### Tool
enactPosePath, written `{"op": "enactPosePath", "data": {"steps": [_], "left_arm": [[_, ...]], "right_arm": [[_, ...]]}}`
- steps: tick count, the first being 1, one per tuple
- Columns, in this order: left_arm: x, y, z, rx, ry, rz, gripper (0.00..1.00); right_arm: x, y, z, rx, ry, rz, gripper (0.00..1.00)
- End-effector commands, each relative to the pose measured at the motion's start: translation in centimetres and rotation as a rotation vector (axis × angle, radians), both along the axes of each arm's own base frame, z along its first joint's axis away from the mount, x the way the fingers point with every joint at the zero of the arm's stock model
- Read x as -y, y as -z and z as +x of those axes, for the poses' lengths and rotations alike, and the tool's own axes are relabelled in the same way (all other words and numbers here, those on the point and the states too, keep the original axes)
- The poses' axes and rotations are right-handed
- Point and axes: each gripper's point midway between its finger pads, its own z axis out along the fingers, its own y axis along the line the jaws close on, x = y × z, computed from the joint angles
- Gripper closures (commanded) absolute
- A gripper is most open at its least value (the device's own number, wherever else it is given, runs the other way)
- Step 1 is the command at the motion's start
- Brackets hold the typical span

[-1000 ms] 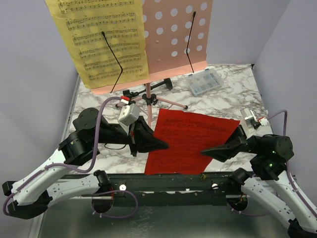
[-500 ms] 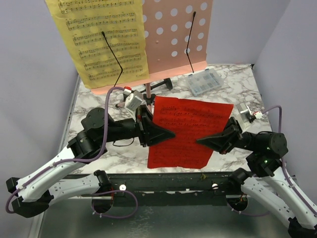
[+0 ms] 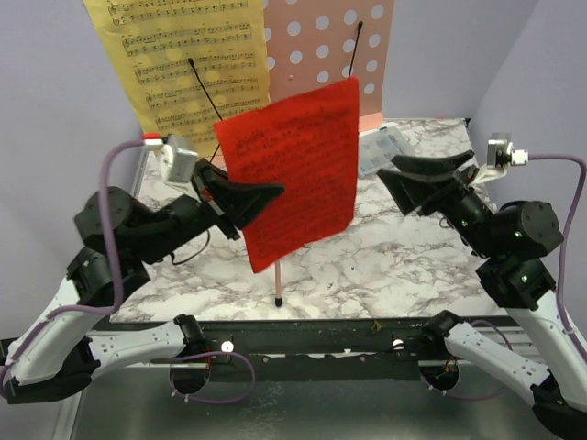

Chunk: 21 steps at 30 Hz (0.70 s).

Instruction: Set up the instrument practice props

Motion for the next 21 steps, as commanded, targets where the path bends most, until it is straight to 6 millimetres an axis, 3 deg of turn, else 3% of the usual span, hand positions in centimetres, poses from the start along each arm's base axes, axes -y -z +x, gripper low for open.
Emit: {"op": "enactPosePath", "data": {"steps": [1, 5, 11, 18, 21], "left_arm": [[-3.6, -3.0, 2.6, 0.088, -0.232, 0.056, 1.00], [-5.3, -5.6, 3.9, 0.111, -0.349, 0.050, 1.00], [-5.4, -8.2, 5.5, 0.149, -0.428, 0.059, 1.00], [-4.2, -9.1, 7.5, 0.149, -0.491, 0.080, 1.00], [-3.9, -9.6, 8.0, 0.162, -0.507, 0.088, 1.00]], "right_arm": [[2.1, -1.7, 4.6, 0.034, 0.265, -0.074, 0.28], [0.1, -6.0, 4.9, 0.109, 0.181, -0.004, 0.23], [-3.4, -9.5, 5.6, 0.122, 0.026, 0.085, 0.27], [-3.2, -11.1, 8.3, 0.047, 0.092, 0.207, 0.43], [-3.3, -11.5, 9.0, 0.033, 0.103, 0.235, 0.44]]}}
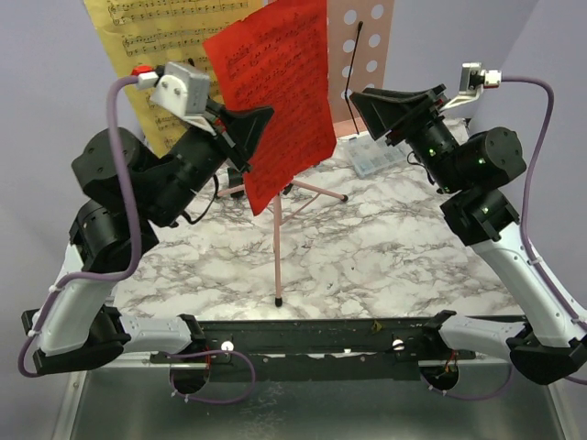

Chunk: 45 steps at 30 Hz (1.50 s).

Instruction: Set up the instrument practice props

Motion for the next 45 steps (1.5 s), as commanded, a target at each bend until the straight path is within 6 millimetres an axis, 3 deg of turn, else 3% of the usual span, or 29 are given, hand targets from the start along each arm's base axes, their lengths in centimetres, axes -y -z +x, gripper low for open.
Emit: {"op": "enactPosePath", "data": {"steps": [1, 12, 19, 23, 30, 34, 37, 40, 41, 45], "left_arm": [[-0.6, -0.5, 0.9, 0.019, -0.073, 0.038, 1.00], [-0.4, -2.1, 2.0, 0.078, -0.125, 0.075, 1.00], [-0.1, -2.9, 2.7, 0.111, -0.154, 0.104, 1.00], [-0.1, -2.9, 3.4, 0.134, -0.190, 0.146, 1.00], [0.4, -3.2, 4.0, 0.166, -0.208, 0.189, 1.00], [0.6, -3.9, 4.5, 0.193, -0.235, 0.211, 1.00], [0.4, -4.0, 4.9, 0.204, -0.261, 0.231, 1.00], [0.4, -3.9, 4.9, 0.205, -0.264, 0.236, 1.00], [0.5, -3.9, 4.9, 0.205, -0.261, 0.236, 1.00], [0.9, -3.9, 5.0, 0.215, -0.254, 0.237, 1.00]], "right_arm": [[1.0, -3.3, 0.1, 0.022, 0.029, 0.123, 0.44], [0.2, -4.3, 2.7, 0.030, 0.063, 0.167, 0.53], [-0.6, -4.4, 3.4, 0.045, 0.053, 0.158, 0.65], [-1.1, -4.2, 3.0, 0.062, 0.027, 0.145, 0.69], [-0.8, -4.3, 2.5, 0.119, 0.031, 0.146, 0.90], [-0.6, -4.3, 2.3, 0.151, 0.042, 0.144, 0.96], [-0.6, -4.2, 2.4, 0.146, 0.046, 0.142, 0.92], [-0.7, -4.1, 2.6, 0.141, 0.048, 0.133, 0.68], [-0.9, -3.9, 2.8, 0.137, 0.048, 0.130, 0.64], [-1.5, -3.6, 3.2, 0.128, 0.031, 0.126, 0.62]]}}
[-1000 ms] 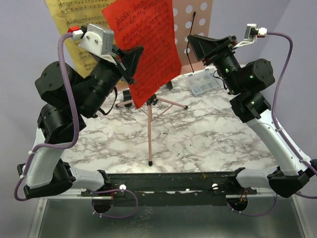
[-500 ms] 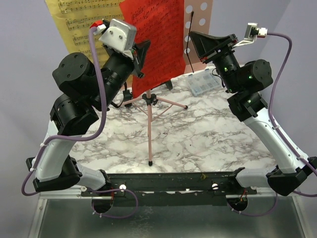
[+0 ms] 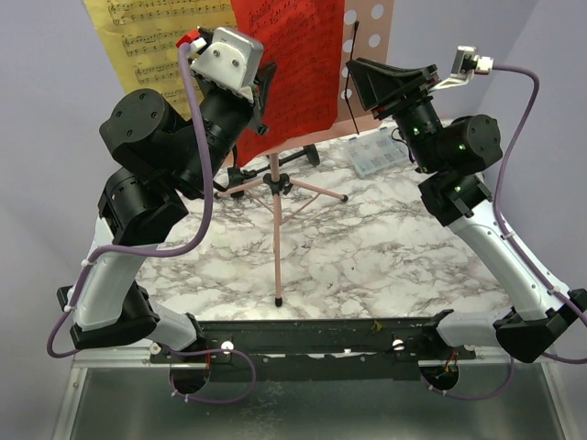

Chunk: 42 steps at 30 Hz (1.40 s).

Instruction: Set up the instrument practice props

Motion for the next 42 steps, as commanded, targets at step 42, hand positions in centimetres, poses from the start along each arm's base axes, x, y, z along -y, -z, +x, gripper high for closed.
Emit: {"op": "enactPosePath", "data": {"steps": [42], "left_arm": [[5.0, -1.2, 4.1, 0.127, -0.071, 0.017, 1.00]], "right_arm": [[0.1, -2.4, -4.4, 0.258, -0.070, -0.010, 1.00]]}}
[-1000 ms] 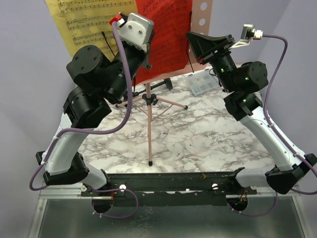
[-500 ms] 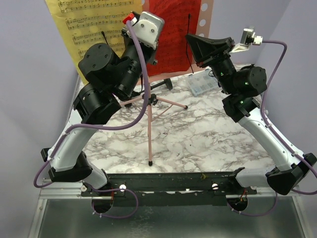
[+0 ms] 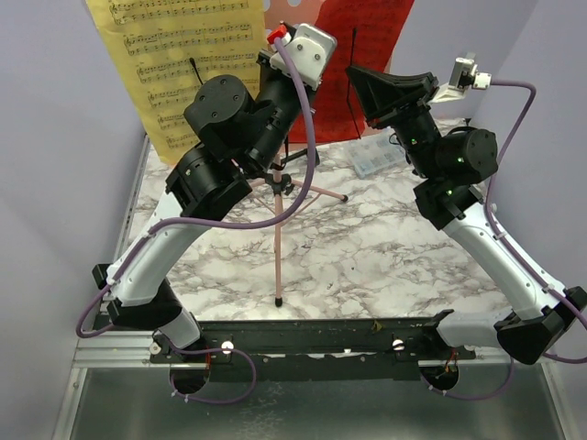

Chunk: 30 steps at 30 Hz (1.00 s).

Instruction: Set up the instrument practice props

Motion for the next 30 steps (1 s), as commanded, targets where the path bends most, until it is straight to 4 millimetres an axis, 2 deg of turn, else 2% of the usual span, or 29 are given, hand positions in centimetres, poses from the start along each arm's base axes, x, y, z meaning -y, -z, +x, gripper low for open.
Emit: {"op": "enactPosePath", "data": {"steps": [1, 7, 10, 11, 12, 17, 30], "left_arm": [[-0.7, -2.9, -0.7, 0.065, 0.005, -0.087, 1.00], [-1.7, -4.2, -1.9, 0.088, 0.041, -0.186, 1.00], [-1.9, -4.0, -2.1, 0.085, 0.050, -0.198, 1.00], [-3.0, -3.4, -1.4, 0.055, -0.023, -0.219, 1.00], [-1.7, -3.6, -2.0, 0.079, 0.050, -0.194, 1.00], [-0.8, -2.7, -1.4, 0.074, 0.049, -0.164, 1.00], [-0.2, -1.7, 0.0, 0.068, 0.042, -0.138, 1.00]], "right_arm": [[1.0, -2.1, -2.3, 0.084, -0.010, 0.023, 0.99], [0.7, -1.9, -2.0, 0.076, -0.014, 0.020, 0.99], [0.6, -1.7, -1.9, 0.073, -0.015, 0.019, 0.99], [0.6, -1.7, -1.8, 0.073, -0.016, 0.019, 1.00], [0.6, -1.7, -1.8, 0.072, -0.015, 0.020, 1.00], [0.5, -1.6, -1.8, 0.073, -0.019, 0.022, 0.99], [0.2, -1.2, -1.5, 0.055, -0.031, 0.018, 0.99]]}}
